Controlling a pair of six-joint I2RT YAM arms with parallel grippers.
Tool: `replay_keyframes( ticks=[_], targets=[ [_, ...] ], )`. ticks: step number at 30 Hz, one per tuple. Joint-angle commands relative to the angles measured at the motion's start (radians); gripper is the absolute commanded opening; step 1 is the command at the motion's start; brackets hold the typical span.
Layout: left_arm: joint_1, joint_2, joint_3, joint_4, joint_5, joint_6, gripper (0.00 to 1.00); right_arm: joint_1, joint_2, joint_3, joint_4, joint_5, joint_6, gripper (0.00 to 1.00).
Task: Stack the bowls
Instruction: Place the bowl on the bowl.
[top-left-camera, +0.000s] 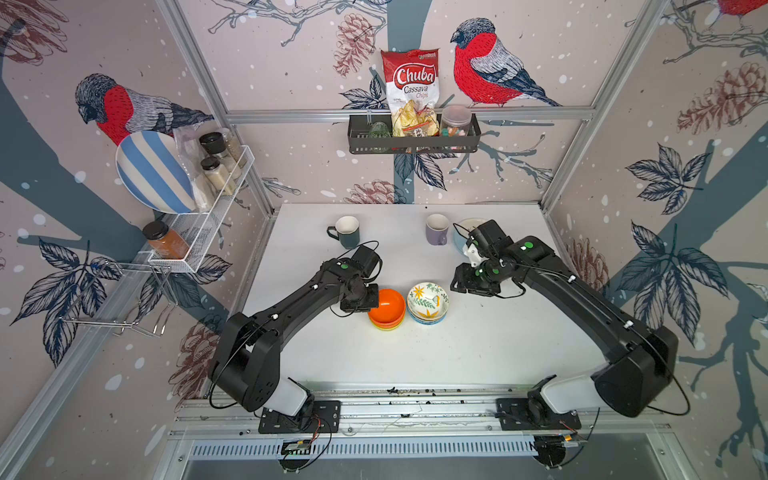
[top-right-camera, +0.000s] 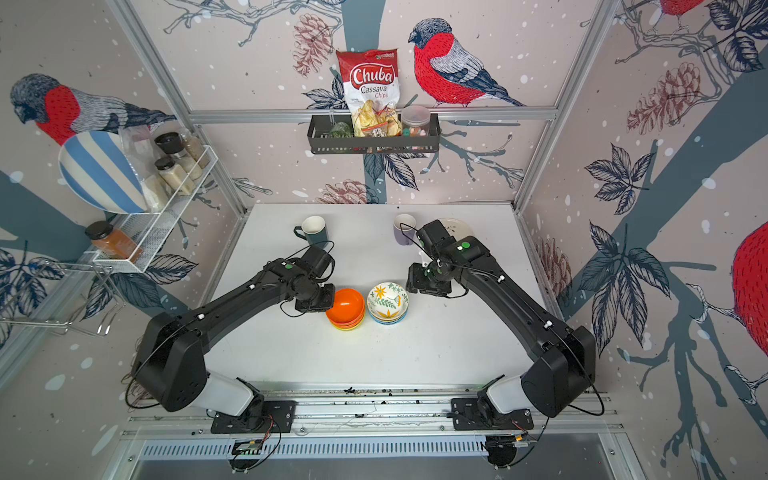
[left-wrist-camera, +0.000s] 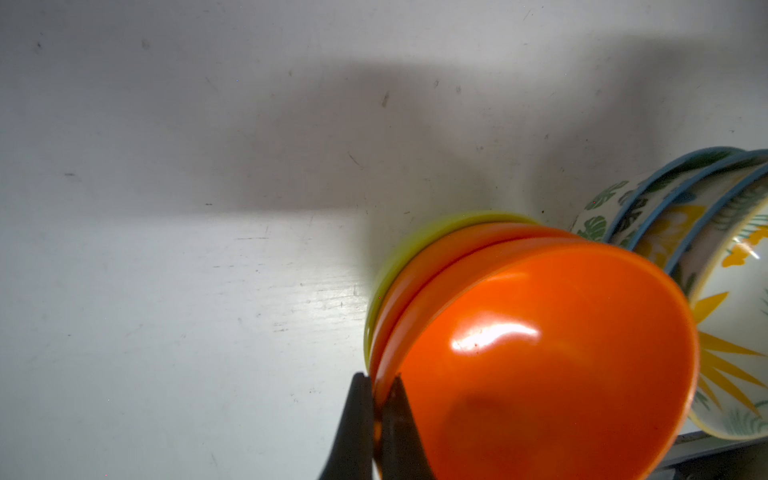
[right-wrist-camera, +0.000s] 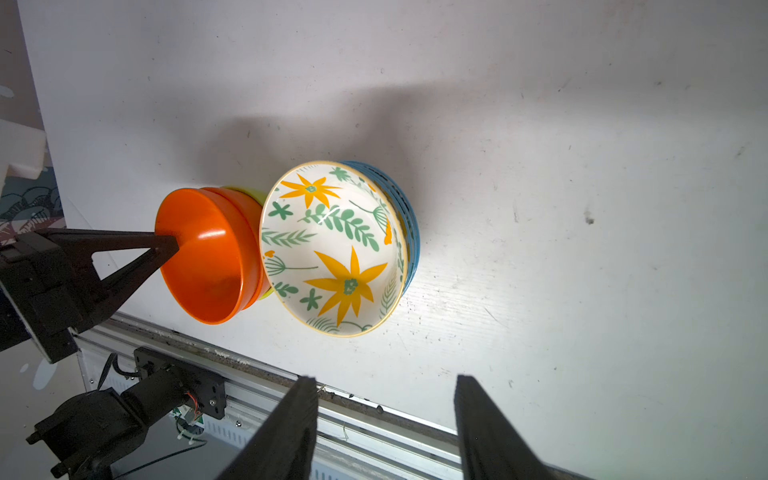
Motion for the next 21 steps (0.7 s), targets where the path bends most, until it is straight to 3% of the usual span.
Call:
replay_keyframes(
  ticks=[1,21],
  targets=[
    [-0.004,-0.003,-0.004,-0.012,0.000,0.003,0.03,0.003,-0.001,-0.002,0.010,0.000,-0.009,0.55],
    [-0.006,-0.034,-0.003,-0.031,0.003,0.002,0.21,0.001,-0.003,0.004,0.009,0.006,-0.008,0.56]
  ],
)
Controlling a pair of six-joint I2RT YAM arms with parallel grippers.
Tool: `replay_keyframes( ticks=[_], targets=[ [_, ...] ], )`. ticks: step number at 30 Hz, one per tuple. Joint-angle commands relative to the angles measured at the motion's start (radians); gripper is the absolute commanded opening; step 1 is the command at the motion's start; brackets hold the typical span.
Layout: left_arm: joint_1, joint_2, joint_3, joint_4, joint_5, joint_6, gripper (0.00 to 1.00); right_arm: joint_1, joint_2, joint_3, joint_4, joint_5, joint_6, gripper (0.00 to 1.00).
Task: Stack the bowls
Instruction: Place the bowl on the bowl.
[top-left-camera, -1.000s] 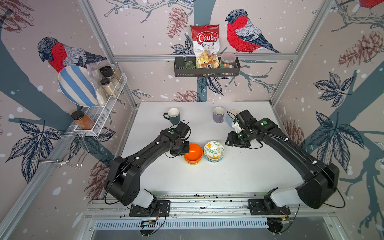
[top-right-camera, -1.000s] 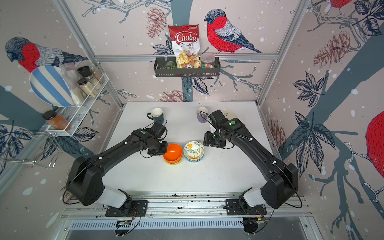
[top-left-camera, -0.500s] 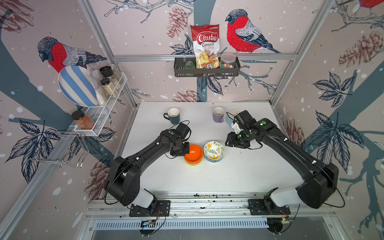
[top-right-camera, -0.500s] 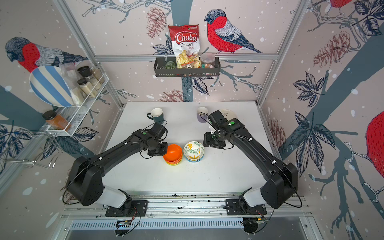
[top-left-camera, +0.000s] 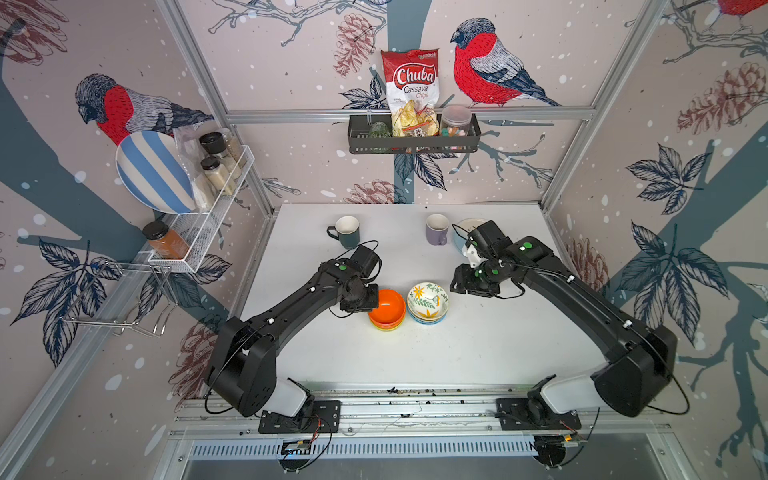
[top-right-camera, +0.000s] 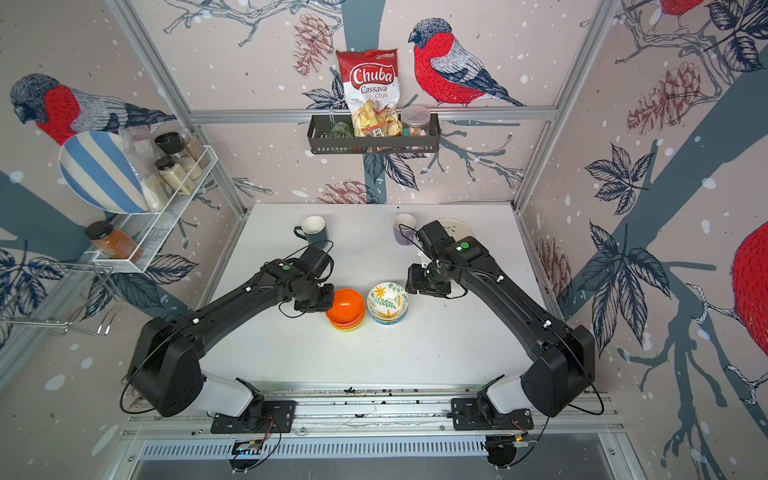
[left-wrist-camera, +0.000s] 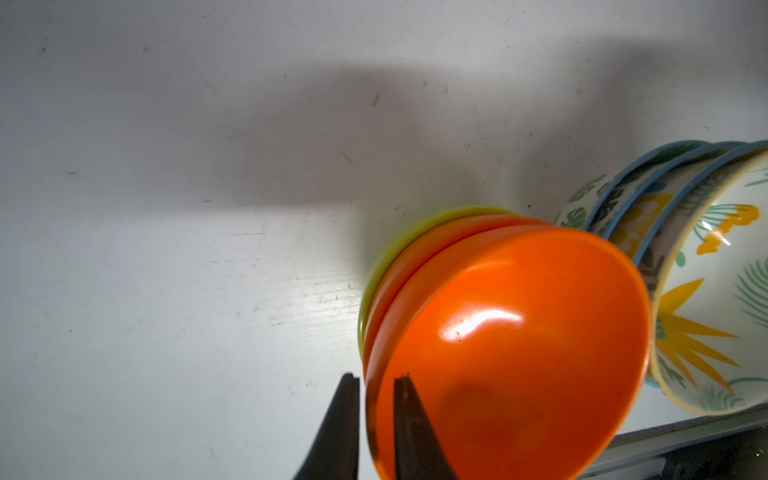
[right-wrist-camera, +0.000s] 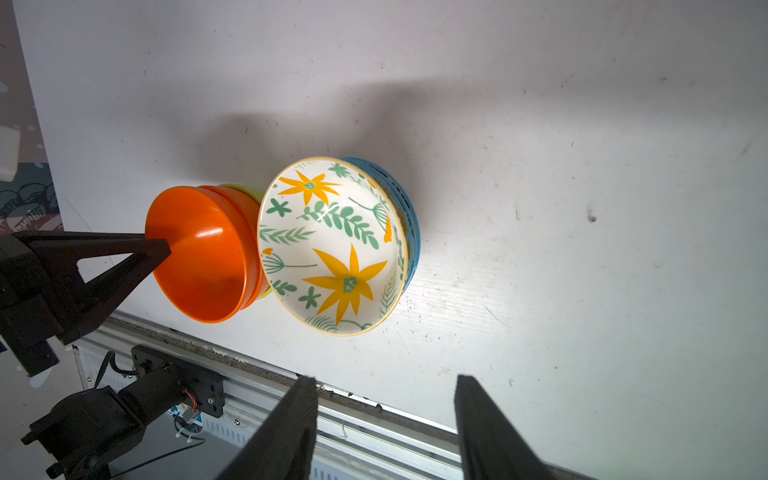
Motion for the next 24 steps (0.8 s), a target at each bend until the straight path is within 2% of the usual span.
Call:
replay_keyframes(
  ticks=[1,6,8,9,10,11,12,14,15,16,17,19,21,22,24],
  targets=[
    [-0.002,-0.005,0.000,-0.026,0.001,0.002,0.22,0.000,-0.005,0.008,0.009,0.006,-0.009,0.56],
    [-0.001,-0.036,0.010,-0.035,-0.073,-0.004,0.26,-0.014,-0.012,0.015,0.013,0.038,-0.009,0.58],
    [-0.002,-0.089,0.006,-0.017,-0.144,-0.011,0.28,-0.035,-0.028,0.021,0.018,0.141,0.003,0.65],
    [-0.002,-0.128,-0.005,0.006,-0.190,-0.014,0.33,-0.049,-0.048,0.009,0.046,0.190,0.006,0.75],
    [-0.002,-0.169,-0.018,0.029,-0.251,-0.017,0.39,-0.066,-0.080,-0.016,0.088,0.243,0.008,0.95],
    [-0.002,-0.213,-0.031,0.051,-0.315,-0.018,0.46,-0.086,-0.117,-0.051,0.143,0.299,0.010,0.99],
    [-0.002,-0.253,-0.050,0.074,-0.402,-0.015,0.52,-0.117,-0.149,-0.093,0.211,0.344,0.018,1.00],
    [-0.002,-0.329,-0.120,0.181,-0.584,0.018,0.56,-0.183,-0.247,-0.204,0.358,0.431,0.035,1.00],
    [-0.001,-0.388,-0.205,0.317,-0.691,0.068,0.60,-0.232,-0.300,-0.293,0.461,0.492,0.046,1.00],
    [0.000,-0.431,-0.283,0.434,-0.754,0.132,0.82,-0.266,-0.332,-0.365,0.539,0.545,0.036,1.00],
    [0.000,-0.466,-0.361,0.552,-0.805,0.195,0.94,-0.287,-0.362,-0.434,0.619,0.598,0.012,1.00],
    [0.011,-0.511,-0.473,0.703,-0.931,0.285,0.96,-0.320,-0.402,-0.569,0.763,0.697,-0.057,1.00],
    [0.050,-0.526,-0.559,0.806,-1.043,0.319,0.96,-0.351,-0.428,-0.683,0.884,0.772,-0.127,1.00],
    [0.091,-0.525,-0.598,0.854,-1.051,0.322,0.96,-0.368,-0.433,-0.726,0.922,0.804,-0.145,1.00],
    [0.222,-0.515,-0.645,0.925,-0.895,0.342,0.96,-0.395,-0.423,-0.792,1.021,0.831,-0.162,1.00]
  ],
)
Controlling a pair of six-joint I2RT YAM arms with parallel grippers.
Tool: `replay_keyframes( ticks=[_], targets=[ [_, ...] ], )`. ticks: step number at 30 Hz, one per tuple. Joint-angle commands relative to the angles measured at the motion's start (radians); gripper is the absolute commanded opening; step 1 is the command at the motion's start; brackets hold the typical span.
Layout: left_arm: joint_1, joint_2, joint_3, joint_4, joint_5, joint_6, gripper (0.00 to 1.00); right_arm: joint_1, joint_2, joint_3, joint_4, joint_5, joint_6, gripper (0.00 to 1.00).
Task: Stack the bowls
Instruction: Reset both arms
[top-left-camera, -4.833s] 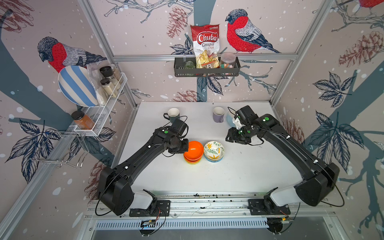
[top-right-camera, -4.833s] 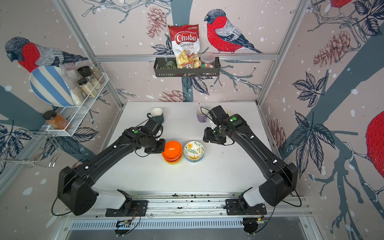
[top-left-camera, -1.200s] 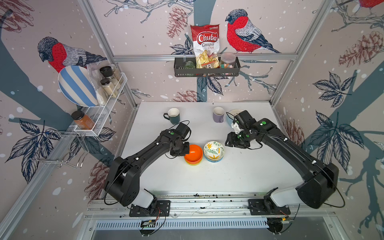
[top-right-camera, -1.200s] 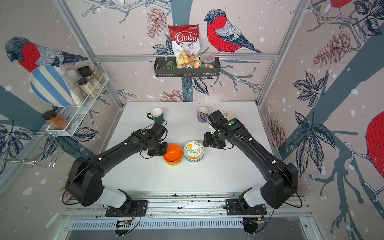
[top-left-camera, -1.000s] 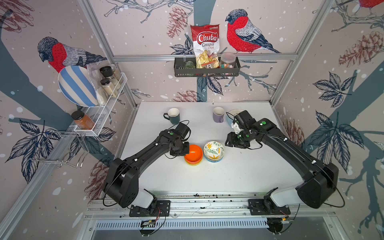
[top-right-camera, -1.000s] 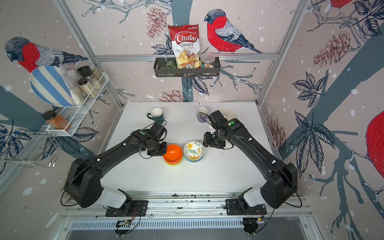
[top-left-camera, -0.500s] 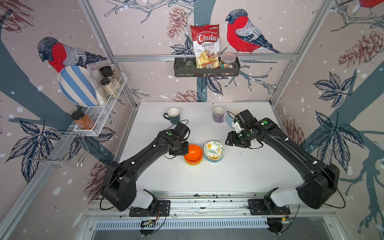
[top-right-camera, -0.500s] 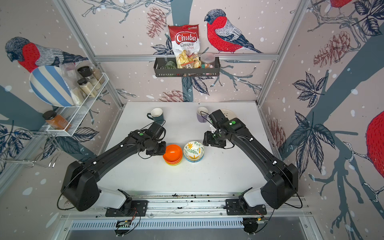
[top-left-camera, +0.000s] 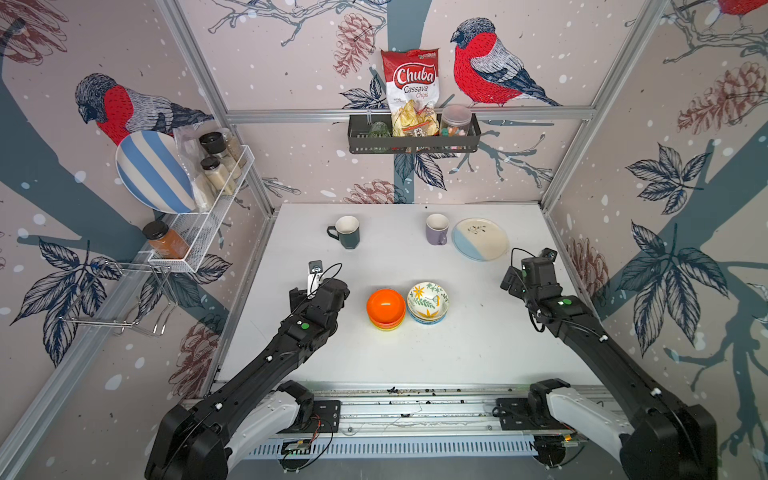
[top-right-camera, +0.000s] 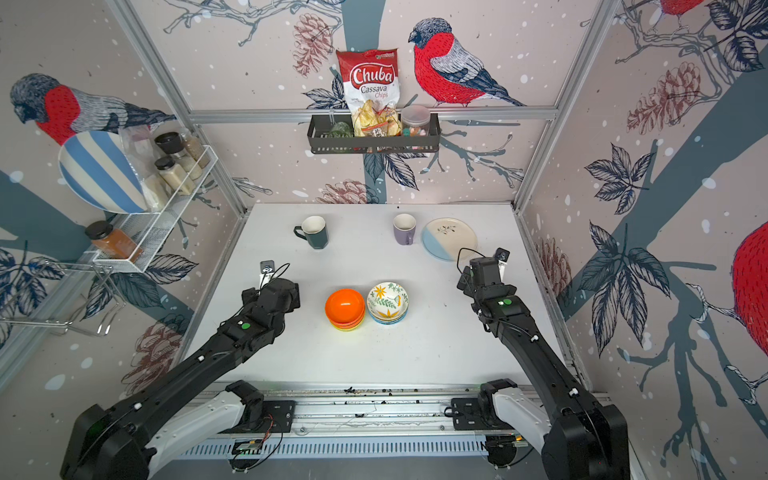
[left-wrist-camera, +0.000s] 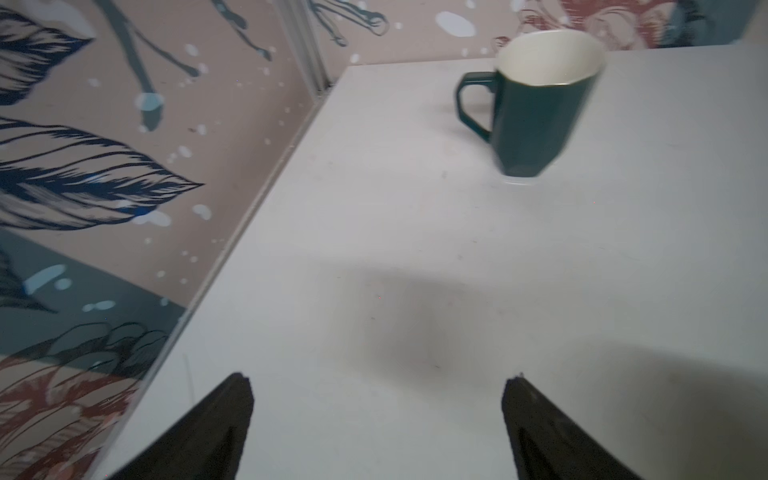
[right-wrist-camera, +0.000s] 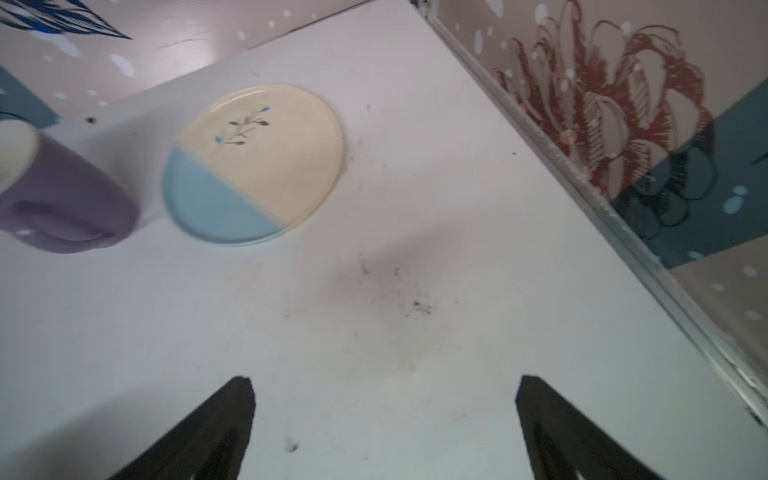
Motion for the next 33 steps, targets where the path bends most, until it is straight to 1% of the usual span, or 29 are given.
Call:
replay_keyframes(
  ticks=[1,2,3,5,6,7,8,9,10,11,12,13,14,15,16,17,18,19,20,21,22,23,25,27,29,33],
  targets=[
    [0.157,0.008,-0.032,0.191,0.067,0.050,0.96,-0.032,0.011,-0.090,0.340,0.179,-0.086,1.00],
    [0.208,0.023,-0.047,0.222,0.116,0.055,0.96,-0.038,0.037,-0.128,0.427,0.216,-0.097,1.00],
    [0.230,0.046,-0.083,0.328,0.150,0.097,0.96,-0.049,0.072,-0.166,0.504,0.224,-0.116,1.00],
    [0.239,0.135,-0.200,0.639,0.149,0.204,0.96,-0.067,0.161,-0.230,0.662,0.208,-0.130,1.00],
    [0.251,0.210,-0.252,0.854,0.170,0.263,0.96,-0.073,0.219,-0.251,0.783,0.220,-0.150,1.00],
    [0.254,0.279,-0.256,0.965,0.162,0.297,0.96,-0.073,0.262,-0.203,0.724,0.249,-0.129,1.00],
    [0.259,0.305,-0.234,0.963,0.215,0.307,0.96,-0.079,0.281,-0.197,0.729,0.244,-0.133,1.00],
    [0.272,0.328,-0.200,0.927,0.286,0.312,0.95,-0.084,0.304,-0.224,0.852,0.205,-0.141,1.00],
    [0.279,0.356,-0.164,0.902,0.312,0.311,0.95,-0.102,0.314,-0.233,0.910,0.150,-0.187,1.00],
    [0.291,0.404,-0.148,0.908,0.323,0.305,0.95,-0.105,0.324,-0.236,0.947,0.169,-0.216,1.00],
    [0.320,0.451,-0.167,0.999,0.384,0.286,0.95,-0.125,0.357,-0.299,1.114,0.135,-0.230,1.00],
    [0.365,0.546,-0.191,1.133,0.474,0.265,0.96,-0.153,0.403,-0.356,1.292,0.045,-0.251,1.00],
    [0.397,0.629,-0.215,1.295,0.547,0.261,0.96,-0.164,0.423,-0.379,1.356,-0.050,-0.274,1.00],
    [0.406,0.602,-0.211,1.250,0.597,0.265,0.96,-0.161,0.419,-0.365,1.290,-0.127,-0.295,1.00],
    [0.407,0.549,-0.175,1.092,0.632,0.279,0.96,-0.152,0.470,-0.363,1.380,-0.133,-0.328,1.00],
    [0.403,0.560,-0.164,1.077,0.671,0.307,0.96,-0.142,0.546,-0.360,1.464,-0.135,-0.354,1.00],
    [0.399,0.601,-0.172,1.169,0.740,0.330,0.96,-0.147,0.522,-0.306,1.287,-0.152,-0.340,1.00],
    [0.400,0.610,-0.171,1.174,0.781,0.343,0.96,-0.173,0.480,-0.249,1.114,-0.205,-0.319,1.00],
    [0.400,0.578,-0.146,1.089,0.748,0.333,0.97,-0.180,0.510,-0.285,1.269,-0.226,-0.329,1.00],
    [0.407,0.574,-0.108,1.004,0.689,0.301,0.96,-0.181,0.528,-0.292,1.295,-0.231,-0.330,1.00],
    [0.426,0.589,-0.092,0.990,0.684,0.275,0.97,-0.182,0.499,-0.262,1.172,-0.231,-0.321,1.00],
    [0.432,0.592,-0.110,1.028,0.693,0.272,0.98,-0.183,0.489,-0.263,1.175,-0.232,-0.321,1.00],
    [0.433,0.593,-0.109,1.031,0.680,0.267,0.98,-0.183,0.516,-0.298,1.293,-0.235,-0.327,1.00],
    [0.432,0.592,-0.119,1.050,0.685,0.268,0.98,-0.178,0.483,-0.271,1.181,-0.230,-0.326,1.00],
    [0.432,0.591,-0.119,1.049,0.695,0.269,0.98,-0.169,0.494,-0.276,1.215,-0.223,-0.339,1.00],
    [0.425,0.592,-0.109,1.032,0.706,0.283,0.98,-0.167,0.490,-0.272,1.200,-0.222,-0.339,1.00]
  ],
)
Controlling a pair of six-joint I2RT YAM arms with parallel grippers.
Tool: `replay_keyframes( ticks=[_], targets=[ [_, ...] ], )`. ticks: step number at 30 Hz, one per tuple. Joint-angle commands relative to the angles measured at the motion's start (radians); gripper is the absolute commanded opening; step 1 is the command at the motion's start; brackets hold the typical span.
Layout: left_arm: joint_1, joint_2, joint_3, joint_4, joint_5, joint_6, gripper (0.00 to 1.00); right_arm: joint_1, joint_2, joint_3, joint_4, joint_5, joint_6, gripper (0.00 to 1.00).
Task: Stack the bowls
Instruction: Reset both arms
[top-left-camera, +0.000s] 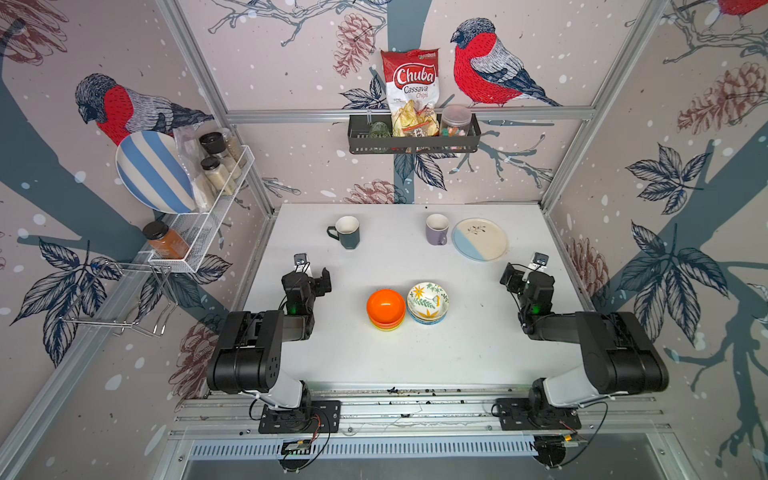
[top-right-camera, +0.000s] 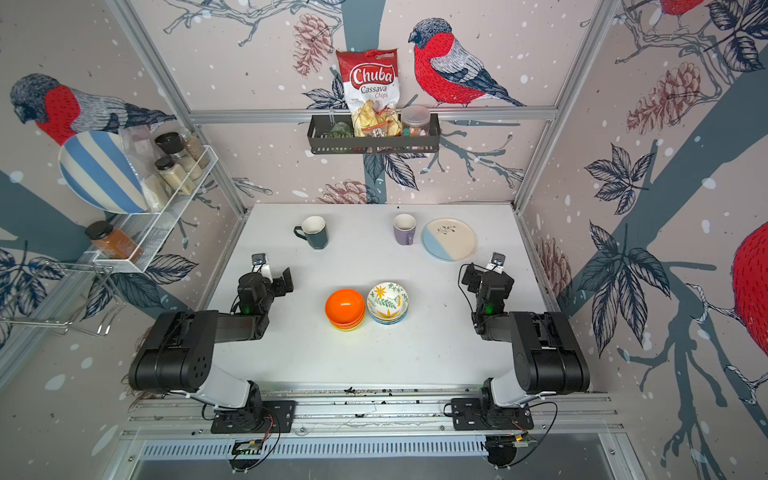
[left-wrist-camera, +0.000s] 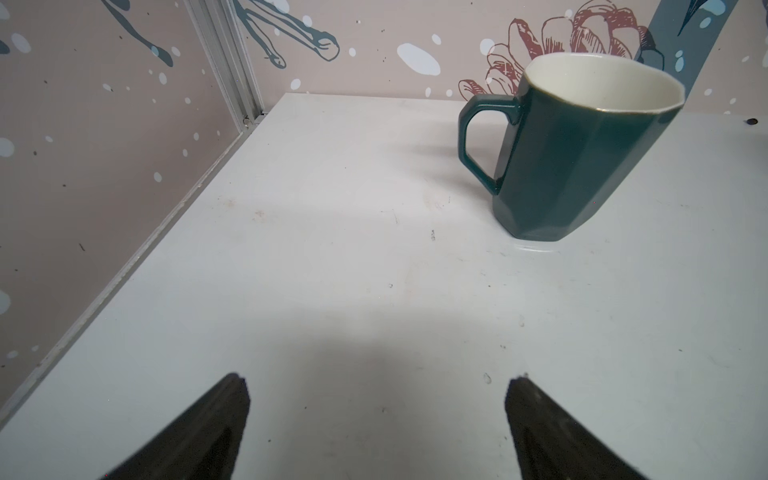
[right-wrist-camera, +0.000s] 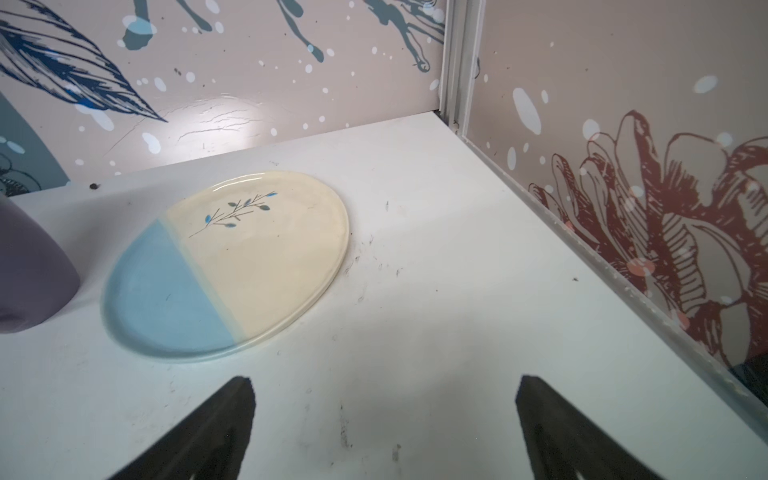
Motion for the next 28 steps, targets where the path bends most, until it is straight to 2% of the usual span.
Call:
replay_keyframes(
  ticks=[1,28],
  targets=[
    [-0.007,-0.002,0.008,0.005,0.022,0.012,0.98,-0.001,-0.001,0.006,0.006,-0.001,-0.010,1.00],
    [-0.007,0.000,0.009,0.007,0.021,0.012,0.99,0.004,-0.005,0.009,-0.009,-0.004,-0.014,1.00]
  ],
)
